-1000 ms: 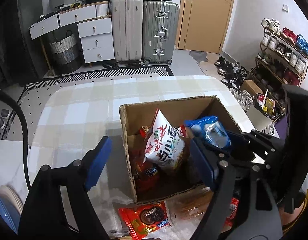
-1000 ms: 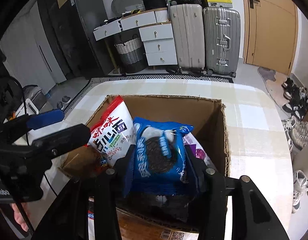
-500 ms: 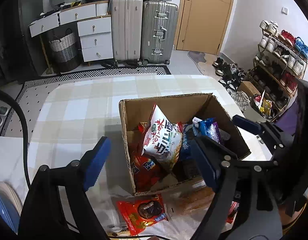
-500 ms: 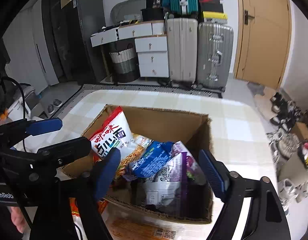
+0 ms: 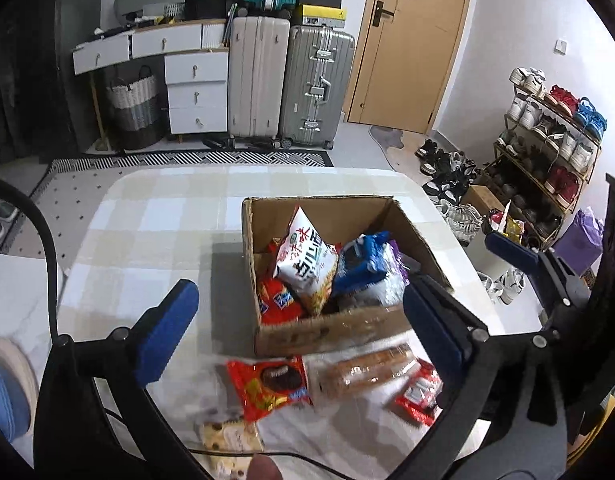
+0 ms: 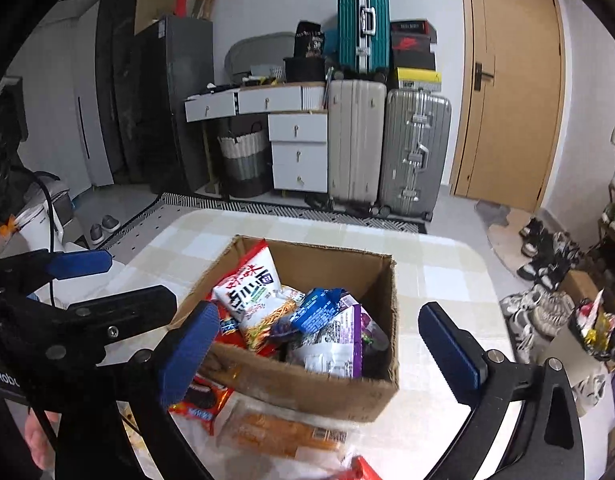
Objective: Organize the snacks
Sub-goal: 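Withdraw both tools from the box toward the remaining snacks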
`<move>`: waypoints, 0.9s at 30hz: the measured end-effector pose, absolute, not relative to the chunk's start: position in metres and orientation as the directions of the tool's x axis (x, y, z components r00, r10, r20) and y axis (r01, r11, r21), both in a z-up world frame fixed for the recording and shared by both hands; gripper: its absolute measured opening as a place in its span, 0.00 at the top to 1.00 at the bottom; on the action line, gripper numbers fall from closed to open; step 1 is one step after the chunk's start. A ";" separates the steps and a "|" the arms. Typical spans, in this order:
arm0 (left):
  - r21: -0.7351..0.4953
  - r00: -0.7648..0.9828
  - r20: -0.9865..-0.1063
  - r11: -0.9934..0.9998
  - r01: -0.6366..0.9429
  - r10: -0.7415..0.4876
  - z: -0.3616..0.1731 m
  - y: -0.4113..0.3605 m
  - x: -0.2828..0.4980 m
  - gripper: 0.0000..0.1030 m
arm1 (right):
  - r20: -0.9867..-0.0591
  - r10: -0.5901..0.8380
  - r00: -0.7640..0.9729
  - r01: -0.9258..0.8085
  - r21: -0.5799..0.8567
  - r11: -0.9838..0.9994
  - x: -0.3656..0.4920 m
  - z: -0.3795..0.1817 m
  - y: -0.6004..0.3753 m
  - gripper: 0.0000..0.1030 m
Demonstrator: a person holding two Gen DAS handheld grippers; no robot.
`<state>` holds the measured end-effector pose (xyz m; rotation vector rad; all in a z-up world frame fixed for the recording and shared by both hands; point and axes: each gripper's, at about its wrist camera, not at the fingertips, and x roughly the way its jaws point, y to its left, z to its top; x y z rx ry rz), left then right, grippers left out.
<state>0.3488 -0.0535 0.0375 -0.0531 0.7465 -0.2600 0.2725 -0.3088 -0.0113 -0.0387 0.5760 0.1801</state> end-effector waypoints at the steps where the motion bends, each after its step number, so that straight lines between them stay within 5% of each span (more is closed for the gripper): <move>1: -0.132 0.715 -0.654 0.968 0.213 -0.247 0.042 -0.053 0.339 0.01 | -0.534 0.158 0.831 -0.180 0.010 0.984 0.264 -0.008 -0.309 0.01; 16: -0.084 0.830 -0.512 0.975 0.206 -0.219 0.099 -0.042 0.176 0.01 | -0.388 0.195 0.901 -0.206 0.013 0.979 0.110 0.030 -0.303 0.00; 27: -0.138 0.864 -0.476 0.984 0.109 -0.163 0.090 0.007 0.074 0.01 | -0.345 0.200 0.917 -0.218 -0.014 0.976 0.018 0.011 -0.292 0.00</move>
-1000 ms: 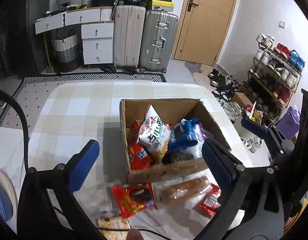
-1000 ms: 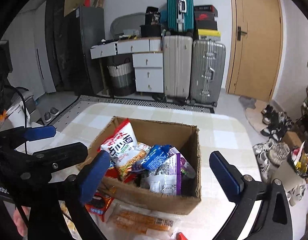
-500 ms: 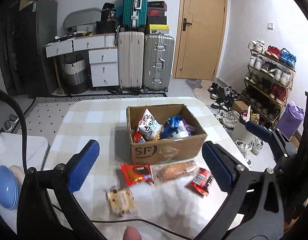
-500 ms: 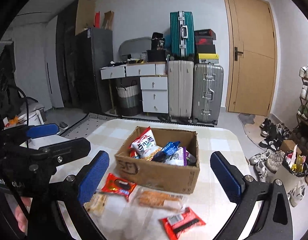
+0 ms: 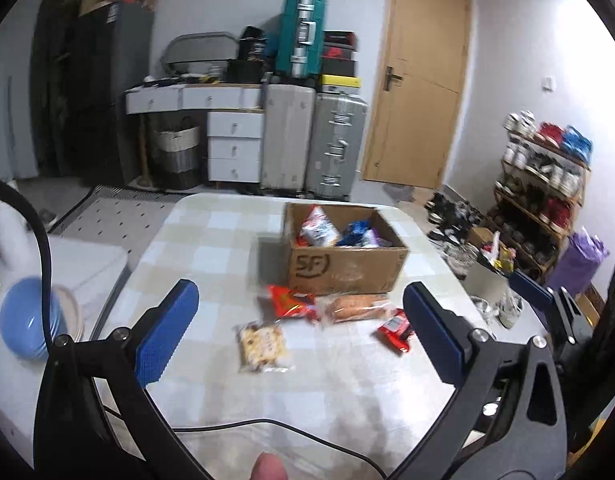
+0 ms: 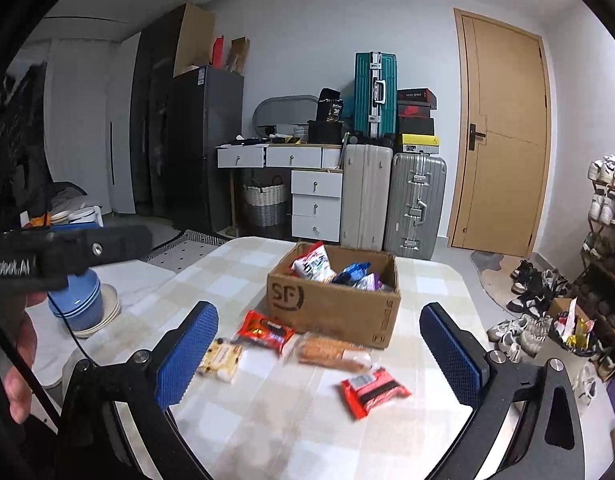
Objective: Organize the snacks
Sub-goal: 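Withdraw both tools from the box toward the remaining snacks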
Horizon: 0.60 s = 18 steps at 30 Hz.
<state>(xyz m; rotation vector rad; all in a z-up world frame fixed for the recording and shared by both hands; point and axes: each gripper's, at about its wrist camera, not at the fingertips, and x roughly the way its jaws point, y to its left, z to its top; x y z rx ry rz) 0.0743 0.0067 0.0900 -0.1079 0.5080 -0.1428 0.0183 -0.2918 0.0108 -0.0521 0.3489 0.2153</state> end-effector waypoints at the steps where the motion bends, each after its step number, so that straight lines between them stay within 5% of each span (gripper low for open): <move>1: -0.147 0.864 -0.477 0.984 0.103 -0.162 0.086 0.013 0.070 0.01 | -0.340 0.203 0.918 -0.218 -0.007 0.976 0.014 0.008 -0.293 0.00; 7: -0.166 0.869 -0.480 0.985 0.043 -0.119 0.052 0.046 0.056 0.01 | -0.346 0.231 0.909 -0.219 0.073 0.973 0.006 -0.019 -0.304 0.00; 18: -0.192 0.718 -0.686 0.981 -0.024 -0.117 -0.049 0.054 0.158 0.01 | -0.505 0.228 0.832 -0.183 0.138 0.973 0.095 -0.087 -0.313 0.00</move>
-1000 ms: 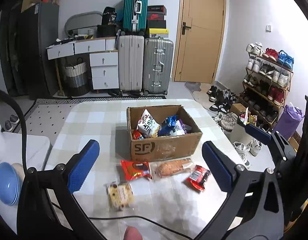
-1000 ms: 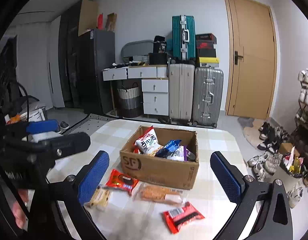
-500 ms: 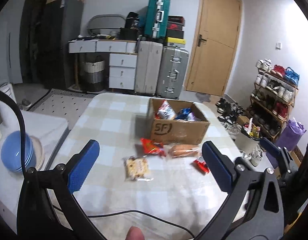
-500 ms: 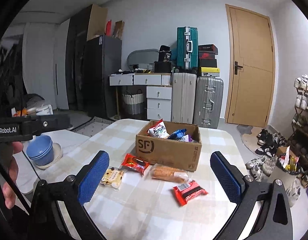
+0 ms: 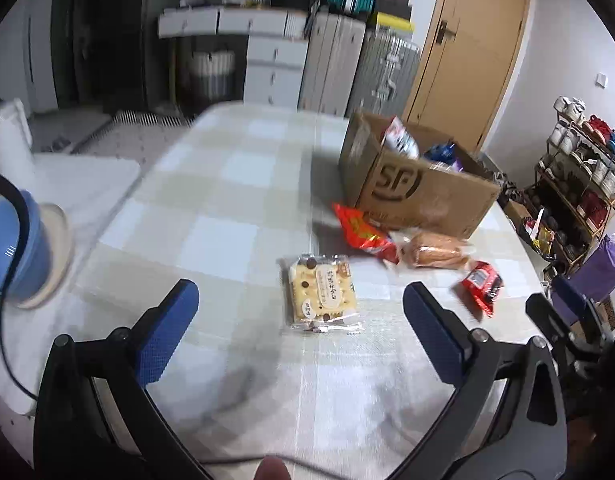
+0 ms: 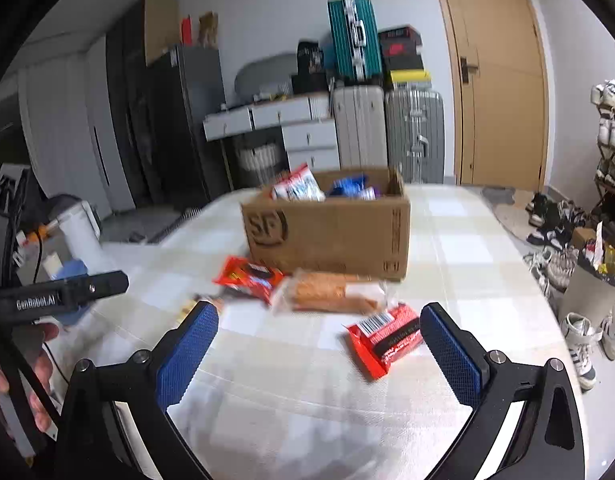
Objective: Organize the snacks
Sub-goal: 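Withdraw both tools from the box toward the remaining snacks, then grasp the cracker pack with the left tool while the right tool grasps the red wafer pack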
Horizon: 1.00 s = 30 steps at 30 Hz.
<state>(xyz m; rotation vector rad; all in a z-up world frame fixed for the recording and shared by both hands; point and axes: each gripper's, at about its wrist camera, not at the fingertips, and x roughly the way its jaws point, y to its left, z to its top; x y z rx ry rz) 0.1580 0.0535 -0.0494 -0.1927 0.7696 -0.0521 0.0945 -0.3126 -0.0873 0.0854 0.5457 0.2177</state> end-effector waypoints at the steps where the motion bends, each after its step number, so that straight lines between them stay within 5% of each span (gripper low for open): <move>1: -0.197 0.708 -0.695 0.980 -0.021 -0.124 -0.057 0.052 0.167 0.01 | -0.524 0.222 0.822 -0.172 0.143 0.975 0.103 -0.095 -0.314 0.00; 16: -0.122 0.522 -0.847 0.993 -0.004 -0.102 -0.140 0.013 0.262 0.01 | -0.598 0.285 0.749 -0.213 0.190 0.958 0.156 -0.134 -0.313 0.00; 30: -0.026 0.522 -0.852 1.000 0.001 -0.022 -0.148 0.003 0.272 0.06 | -0.620 0.247 0.745 -0.170 0.181 0.969 0.156 -0.140 -0.322 0.00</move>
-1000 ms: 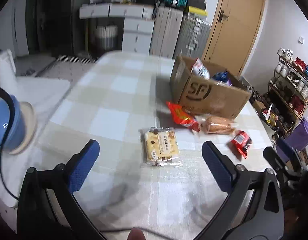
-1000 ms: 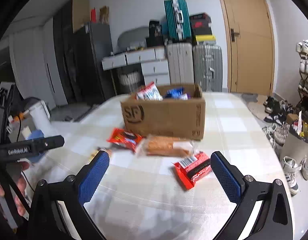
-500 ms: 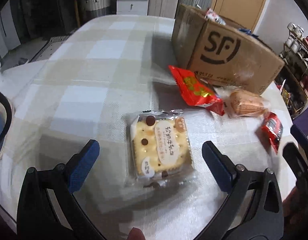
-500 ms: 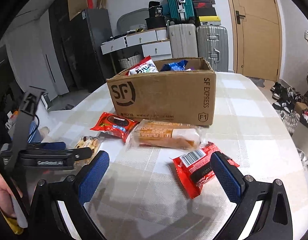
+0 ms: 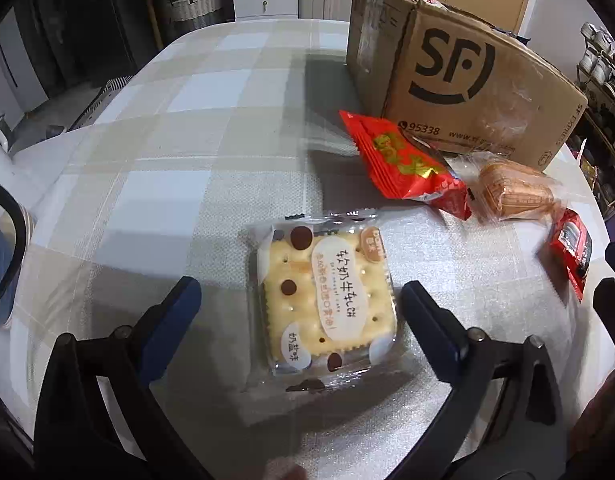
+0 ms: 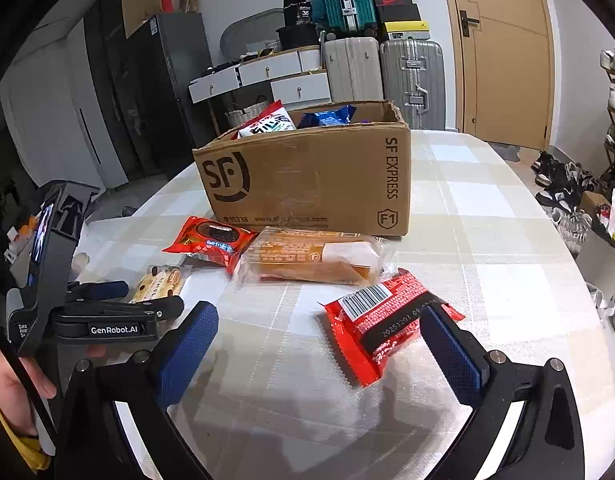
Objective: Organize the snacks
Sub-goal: 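Grasp the cracker pack with the left tool while the right tool grasps the red wafer pack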
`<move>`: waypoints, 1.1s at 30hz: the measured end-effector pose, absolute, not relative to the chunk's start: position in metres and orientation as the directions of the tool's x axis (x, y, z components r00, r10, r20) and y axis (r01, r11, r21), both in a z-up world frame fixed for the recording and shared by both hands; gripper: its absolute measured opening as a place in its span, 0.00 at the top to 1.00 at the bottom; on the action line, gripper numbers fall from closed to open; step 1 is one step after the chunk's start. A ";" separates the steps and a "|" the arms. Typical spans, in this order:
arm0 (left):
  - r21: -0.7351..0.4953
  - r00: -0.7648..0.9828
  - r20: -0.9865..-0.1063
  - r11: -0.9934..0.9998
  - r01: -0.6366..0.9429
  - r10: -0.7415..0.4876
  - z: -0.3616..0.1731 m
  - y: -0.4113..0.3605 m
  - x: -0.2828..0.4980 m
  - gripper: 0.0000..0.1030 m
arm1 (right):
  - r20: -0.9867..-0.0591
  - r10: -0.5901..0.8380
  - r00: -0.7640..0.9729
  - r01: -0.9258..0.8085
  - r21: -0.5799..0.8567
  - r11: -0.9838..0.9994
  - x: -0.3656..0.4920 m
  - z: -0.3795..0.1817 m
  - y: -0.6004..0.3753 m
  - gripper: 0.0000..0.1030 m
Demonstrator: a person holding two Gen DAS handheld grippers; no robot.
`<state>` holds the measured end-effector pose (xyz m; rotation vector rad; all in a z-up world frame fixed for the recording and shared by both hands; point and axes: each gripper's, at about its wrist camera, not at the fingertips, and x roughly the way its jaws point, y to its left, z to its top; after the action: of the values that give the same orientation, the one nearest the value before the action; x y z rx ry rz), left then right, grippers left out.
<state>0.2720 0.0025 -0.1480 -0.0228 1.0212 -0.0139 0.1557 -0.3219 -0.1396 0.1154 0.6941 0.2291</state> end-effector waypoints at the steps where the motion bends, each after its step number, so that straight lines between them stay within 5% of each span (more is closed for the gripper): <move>1: -0.027 0.525 -0.851 1.000 -0.003 -0.021 -0.147 0.004 0.271 0.09 | -0.624 0.243 0.743 -0.167 0.179 0.969 0.156 -0.140 -0.323 0.00; 3: -0.029 0.536 -0.844 1.000 0.002 -0.026 -0.143 0.005 0.270 0.36 | -0.627 0.240 0.741 -0.163 0.179 0.970 0.156 -0.141 -0.324 0.00; 5: -0.031 0.536 -0.843 0.999 0.015 -0.034 -0.139 0.004 0.264 0.46 | -0.629 0.237 0.741 -0.157 0.180 0.971 0.156 -0.141 -0.326 0.00; 24: -0.172 0.499 -0.845 0.981 0.089 -0.193 -0.131 0.007 0.227 0.46 | -0.771 0.208 0.602 -0.034 0.235 0.971 0.186 -0.169 -0.355 0.01; 33: -0.245 0.497 -0.825 0.963 0.112 -0.268 -0.120 0.013 0.218 0.46 | -0.803 0.149 0.578 -0.086 0.122 0.989 0.209 -0.174 -0.345 0.01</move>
<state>0.2179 0.0131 -0.1202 -0.1675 1.0260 -0.2312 0.2090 -0.3448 -0.1739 0.0718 0.9453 0.1377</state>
